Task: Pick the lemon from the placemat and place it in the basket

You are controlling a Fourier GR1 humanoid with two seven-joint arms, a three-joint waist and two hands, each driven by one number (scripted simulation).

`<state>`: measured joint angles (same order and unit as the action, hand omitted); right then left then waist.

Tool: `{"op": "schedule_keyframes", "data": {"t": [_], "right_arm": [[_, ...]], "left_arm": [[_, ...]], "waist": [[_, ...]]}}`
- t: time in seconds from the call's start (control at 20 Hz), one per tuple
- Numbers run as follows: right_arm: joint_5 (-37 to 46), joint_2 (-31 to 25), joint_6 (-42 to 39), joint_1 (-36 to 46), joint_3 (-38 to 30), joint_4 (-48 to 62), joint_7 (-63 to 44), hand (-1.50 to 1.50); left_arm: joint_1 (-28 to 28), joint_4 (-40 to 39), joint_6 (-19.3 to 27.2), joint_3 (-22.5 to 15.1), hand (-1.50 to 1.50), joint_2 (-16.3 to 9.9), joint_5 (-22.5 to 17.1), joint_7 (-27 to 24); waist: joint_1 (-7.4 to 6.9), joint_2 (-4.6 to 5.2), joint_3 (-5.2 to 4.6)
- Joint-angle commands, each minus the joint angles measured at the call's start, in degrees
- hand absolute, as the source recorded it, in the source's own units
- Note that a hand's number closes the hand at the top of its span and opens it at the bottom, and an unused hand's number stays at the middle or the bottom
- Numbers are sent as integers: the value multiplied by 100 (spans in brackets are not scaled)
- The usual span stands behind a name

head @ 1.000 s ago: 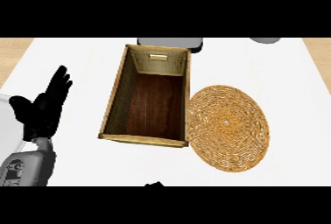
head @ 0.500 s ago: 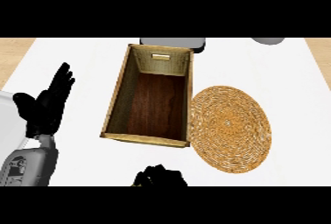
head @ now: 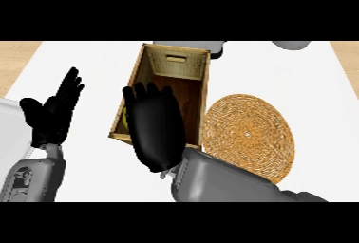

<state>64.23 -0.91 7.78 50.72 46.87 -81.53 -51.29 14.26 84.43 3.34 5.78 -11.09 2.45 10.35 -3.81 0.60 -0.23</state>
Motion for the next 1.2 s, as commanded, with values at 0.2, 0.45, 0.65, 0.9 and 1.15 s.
{"op": "schedule_keyframes", "data": {"t": [0.2, 0.45, 0.65, 0.9, 1.15], "right_arm": [[-1252, 89, 7, 2211, -813, 2142, 357, 150], [-2174, 90, -840, 2635, -704, 2872, 312, 150], [-2777, 90, -1010, 2993, -642, 3345, 555, 150], [-2982, 91, -275, 2979, -360, 4008, 987, 150], [-3186, 91, 81, 2914, 293, 3862, 661, 150]], "left_arm": [[180, -43, -126, 145, 0, -129, -146, 170], [-69, -239, -32, 56, 0, 38, -9, -258], [-178, -42, -11, -50, 0, 94, 44, -96], [342, -464, -9, 193, 0, -54, -28, -27], [119, -523, 36, 95, 0, 90, 69, -367]], "waist": [[31, -7, 12], [40, 1, 7], [55, -15, 12], [106, 17, 12], [83, 1, 11]]}}
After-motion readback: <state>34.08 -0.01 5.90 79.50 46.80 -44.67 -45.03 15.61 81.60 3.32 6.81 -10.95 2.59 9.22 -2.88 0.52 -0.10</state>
